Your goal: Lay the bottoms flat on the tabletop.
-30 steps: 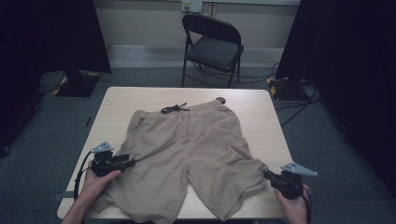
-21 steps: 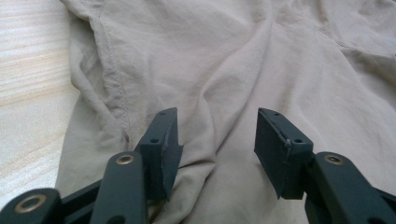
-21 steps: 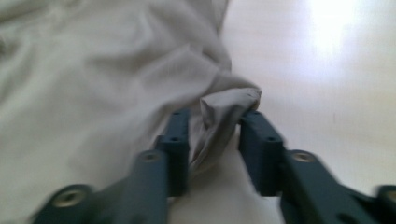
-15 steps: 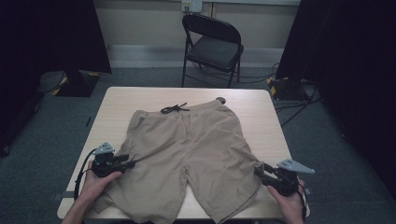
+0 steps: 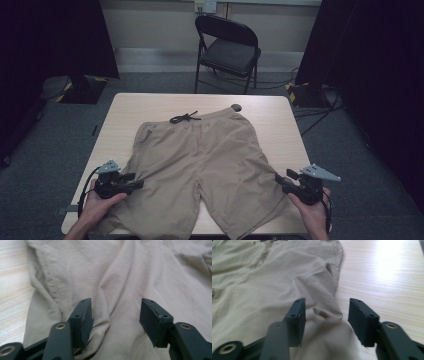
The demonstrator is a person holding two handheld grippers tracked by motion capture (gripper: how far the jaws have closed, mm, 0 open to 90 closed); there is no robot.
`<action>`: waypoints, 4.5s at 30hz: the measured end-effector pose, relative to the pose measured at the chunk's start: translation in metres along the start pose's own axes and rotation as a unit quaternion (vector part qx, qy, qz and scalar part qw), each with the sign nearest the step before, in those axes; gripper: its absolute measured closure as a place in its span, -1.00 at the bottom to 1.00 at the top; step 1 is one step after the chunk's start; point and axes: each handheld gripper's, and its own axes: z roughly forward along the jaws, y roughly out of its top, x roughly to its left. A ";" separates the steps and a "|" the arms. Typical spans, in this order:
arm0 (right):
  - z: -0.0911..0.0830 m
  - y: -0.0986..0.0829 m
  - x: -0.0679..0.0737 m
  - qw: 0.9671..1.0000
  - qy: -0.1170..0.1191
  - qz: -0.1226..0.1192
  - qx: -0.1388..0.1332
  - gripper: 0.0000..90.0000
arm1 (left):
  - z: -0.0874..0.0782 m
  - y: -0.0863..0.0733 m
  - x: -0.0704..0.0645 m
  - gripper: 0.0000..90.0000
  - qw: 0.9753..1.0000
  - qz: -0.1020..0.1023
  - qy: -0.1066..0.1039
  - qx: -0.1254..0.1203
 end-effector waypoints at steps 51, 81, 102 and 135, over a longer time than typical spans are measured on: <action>0.137 0.047 0.039 0.994 0.016 -0.079 0.069 -0.47 | 0.008 0.011 0.019 0.19 1.000 -0.012 0.026 -0.011; 0.097 -0.008 0.005 0.994 -0.057 -0.039 0.084 -0.48 | 0.058 0.053 0.033 0.01 0.997 -0.009 0.066 -0.029; 0.091 -0.005 0.015 0.995 -0.038 -0.014 0.091 -0.66 | -0.004 0.010 0.006 -0.17 0.999 -0.017 0.025 -0.026; 0.024 -0.039 0.039 0.993 0.015 -0.043 0.109 -0.52 | -0.032 -0.003 -0.014 0.13 0.998 -0.006 -0.065 0.002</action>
